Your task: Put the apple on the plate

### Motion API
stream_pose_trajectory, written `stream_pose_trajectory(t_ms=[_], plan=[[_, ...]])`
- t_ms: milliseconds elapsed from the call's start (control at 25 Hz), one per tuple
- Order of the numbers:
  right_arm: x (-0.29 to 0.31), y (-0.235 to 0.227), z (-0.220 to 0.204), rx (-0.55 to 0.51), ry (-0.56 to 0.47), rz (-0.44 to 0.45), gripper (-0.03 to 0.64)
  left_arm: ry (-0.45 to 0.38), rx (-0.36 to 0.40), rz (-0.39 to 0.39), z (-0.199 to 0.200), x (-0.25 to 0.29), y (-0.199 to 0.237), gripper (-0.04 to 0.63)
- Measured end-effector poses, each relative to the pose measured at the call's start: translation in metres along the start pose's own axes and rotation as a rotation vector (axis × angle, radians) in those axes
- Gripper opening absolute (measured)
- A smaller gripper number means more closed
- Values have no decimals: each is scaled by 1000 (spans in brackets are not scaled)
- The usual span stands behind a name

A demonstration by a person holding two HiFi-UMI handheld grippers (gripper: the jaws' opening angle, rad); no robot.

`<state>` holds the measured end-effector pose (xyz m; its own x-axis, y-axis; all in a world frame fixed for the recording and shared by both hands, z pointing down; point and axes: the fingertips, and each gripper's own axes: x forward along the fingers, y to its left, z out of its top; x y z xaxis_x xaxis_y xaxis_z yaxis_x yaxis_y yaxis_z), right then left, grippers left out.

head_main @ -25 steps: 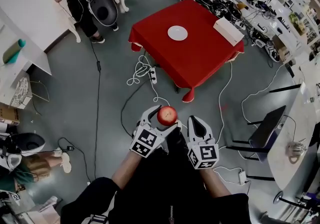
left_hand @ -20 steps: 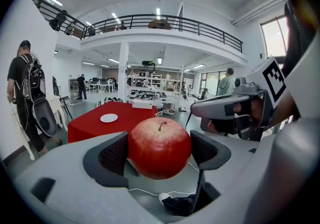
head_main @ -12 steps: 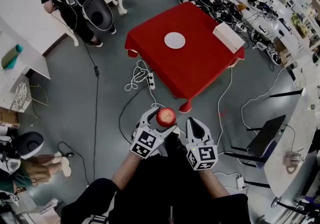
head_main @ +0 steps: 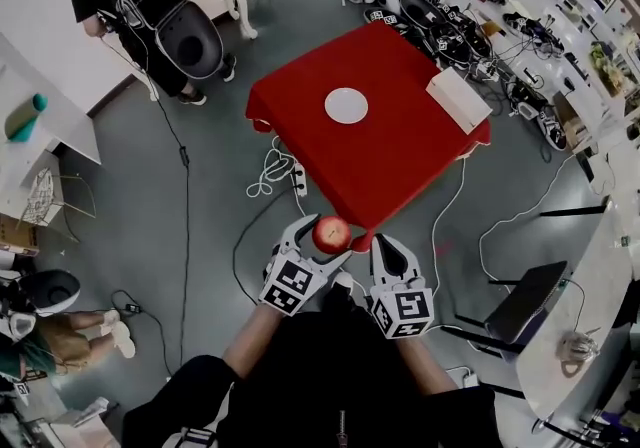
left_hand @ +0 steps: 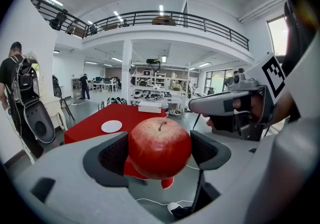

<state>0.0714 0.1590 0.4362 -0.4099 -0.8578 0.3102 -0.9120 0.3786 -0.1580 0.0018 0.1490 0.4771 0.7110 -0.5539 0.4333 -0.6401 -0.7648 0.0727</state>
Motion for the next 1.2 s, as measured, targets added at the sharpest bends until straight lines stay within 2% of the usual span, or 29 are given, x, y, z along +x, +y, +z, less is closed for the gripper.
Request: stream_pose_trajectory(t_ms=[640,1200], plan=[[21,-59,-1,45,31,3,12,48,-19,-18,13,62,7,385],[28,-78,0,28,42,64,12,34,-30,45,27,79,12,385]])
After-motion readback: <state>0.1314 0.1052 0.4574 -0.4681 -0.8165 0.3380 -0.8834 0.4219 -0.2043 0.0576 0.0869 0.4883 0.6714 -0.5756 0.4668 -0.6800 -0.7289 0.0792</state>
